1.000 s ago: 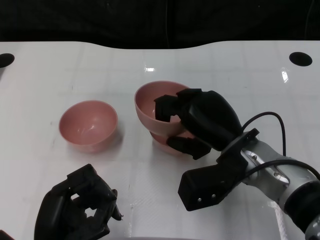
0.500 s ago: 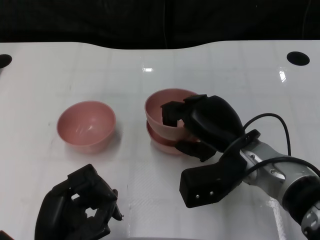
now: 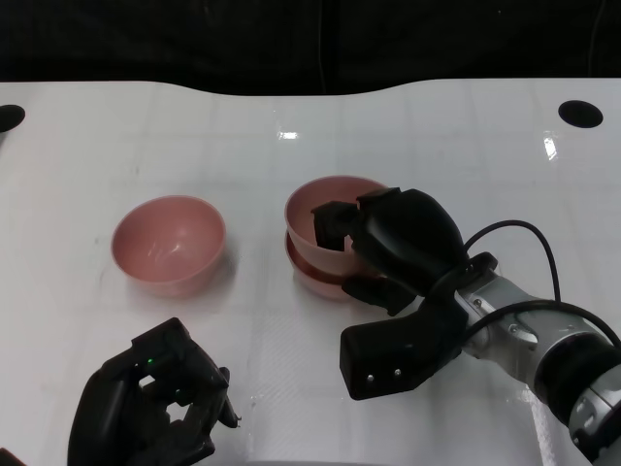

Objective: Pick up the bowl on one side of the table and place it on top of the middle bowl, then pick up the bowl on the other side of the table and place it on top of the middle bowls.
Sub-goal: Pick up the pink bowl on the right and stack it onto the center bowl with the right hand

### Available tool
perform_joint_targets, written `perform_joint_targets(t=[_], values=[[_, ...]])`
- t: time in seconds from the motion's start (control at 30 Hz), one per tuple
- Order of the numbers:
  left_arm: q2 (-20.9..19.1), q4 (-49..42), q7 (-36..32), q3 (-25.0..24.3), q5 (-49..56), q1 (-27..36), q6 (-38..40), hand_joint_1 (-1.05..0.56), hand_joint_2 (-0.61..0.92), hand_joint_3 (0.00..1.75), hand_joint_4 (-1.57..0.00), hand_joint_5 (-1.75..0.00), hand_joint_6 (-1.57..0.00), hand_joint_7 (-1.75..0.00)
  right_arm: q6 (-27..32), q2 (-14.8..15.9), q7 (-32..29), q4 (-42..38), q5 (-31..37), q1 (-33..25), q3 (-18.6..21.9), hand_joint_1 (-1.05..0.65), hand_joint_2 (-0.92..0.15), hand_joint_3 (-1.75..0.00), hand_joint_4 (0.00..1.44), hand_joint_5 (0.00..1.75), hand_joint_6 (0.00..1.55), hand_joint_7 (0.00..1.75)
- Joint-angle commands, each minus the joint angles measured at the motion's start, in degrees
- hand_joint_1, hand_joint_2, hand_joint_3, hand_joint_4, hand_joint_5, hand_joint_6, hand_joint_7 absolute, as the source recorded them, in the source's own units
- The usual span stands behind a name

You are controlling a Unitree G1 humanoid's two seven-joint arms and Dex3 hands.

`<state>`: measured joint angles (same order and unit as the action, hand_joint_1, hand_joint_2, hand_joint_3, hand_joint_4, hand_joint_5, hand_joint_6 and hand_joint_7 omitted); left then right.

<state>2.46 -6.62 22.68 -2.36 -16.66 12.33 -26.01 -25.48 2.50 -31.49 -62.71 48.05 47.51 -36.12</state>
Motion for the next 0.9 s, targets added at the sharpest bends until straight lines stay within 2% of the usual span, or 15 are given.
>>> perform_joint_targets(t=[0.03, 0.07, 0.1, 0.13, 0.17, 0.27, 0.33, 0.4, 0.57, 0.9], values=[[-0.1, 0.2, 0.0, 0.0, -0.6, 0.3, -0.1, -0.11, 0.66, 0.85, -0.82, -1.61, -0.82, -1.38, 1.1, -1.1, 0.6, -2.5, -0.4, 1.9, -0.2, -0.23, -0.61, -0.73, 0.85, 1.46, 0.93, 0.79], [-0.1, 0.3, 0.0, 0.0, -0.7, 0.3, 0.0, -0.11, 0.66, 0.84, -0.82, -1.61, -0.82, -1.38, 1.6, -1.4, 1.8, -3.1, -0.6, 2.1, -0.3, -0.26, -0.66, -0.62, 0.87, 1.24, 0.98, 0.55], [-0.1, 0.3, 0.0, 0.0, -0.7, 0.3, 0.0, -0.11, 0.67, 0.84, -0.82, -1.61, -0.81, -1.38, 1.8, -1.6, 2.7, -3.6, -0.7, 2.3, -0.4, -0.30, -0.75, -0.48, 0.86, 0.92, 0.98, 0.33], [-0.1, 0.3, 0.0, 0.0, -0.7, 0.3, 0.0, -0.11, 0.67, 0.83, -0.82, -1.61, -0.81, -1.38, 2.0, -1.8, 3.3, -3.9, -0.8, 2.5, -0.4, -0.33, -0.85, -0.31, 0.92, 0.61, 0.99, 0.16], [-0.1, 0.4, 0.0, 0.0, -0.7, 0.3, 0.0, -0.11, 0.68, 0.82, -0.82, -1.61, -0.81, -1.38, 2.6, -2.1, 4.7, -4.4, -0.8, 2.7, -0.5, -0.37, -0.89, -0.25, 0.90, 0.44, 0.95, 0.08], [0.0, 0.7, -0.1, 0.2, -0.8, 0.5, 0.2, -0.11, 0.68, 0.81, -0.82, -1.60, -0.81, -1.39, 3.7, -2.7, 9.2, -5.2, -1.3, 3.1, -0.7, -0.57, -0.92, -0.32, 0.60, 0.15, 0.65, 0.01], [0.0, 0.6, -0.2, 0.2, -0.7, 0.5, 0.1, -0.11, 0.68, 0.81, -0.82, -1.60, -0.81, -1.39, 4.3, -2.8, 10.7, -5.2, -1.4, 3.1, -0.7, -0.60, -0.92, -0.34, 0.55, 0.11, 0.59, 0.00], [0.0, 0.4, -0.2, 0.2, -0.5, 0.4, -0.2, -0.12, 0.69, 0.80, -0.82, -1.60, -0.81, -1.38, 4.9, -2.8, 11.7, -5.1, -1.4, 3.2, -0.9, -0.67, -0.92, -0.39, 0.45, 0.05, 0.47, 0.00], [0.0, 0.5, -0.6, 0.1, -0.1, 0.4, -0.2, -0.12, 0.71, 0.75, -0.83, -1.59, -0.83, -1.37, 5.6, -2.5, 12.5, -3.7, -1.2, 3.0, -1.3, -0.73, -0.92, -0.47, 0.35, 0.01, 0.38, 0.00], [-0.3, 0.7, -0.4, 0.0, -0.2, 0.6, 0.1, -0.12, 0.73, 0.70, -0.83, -1.59, -0.83, -1.35, 5.5, -0.1, 11.6, 1.9, -1.4, 1.0, -1.2, -0.77, -0.92, -0.51, 0.36, 0.02, 0.37, 0.00]])
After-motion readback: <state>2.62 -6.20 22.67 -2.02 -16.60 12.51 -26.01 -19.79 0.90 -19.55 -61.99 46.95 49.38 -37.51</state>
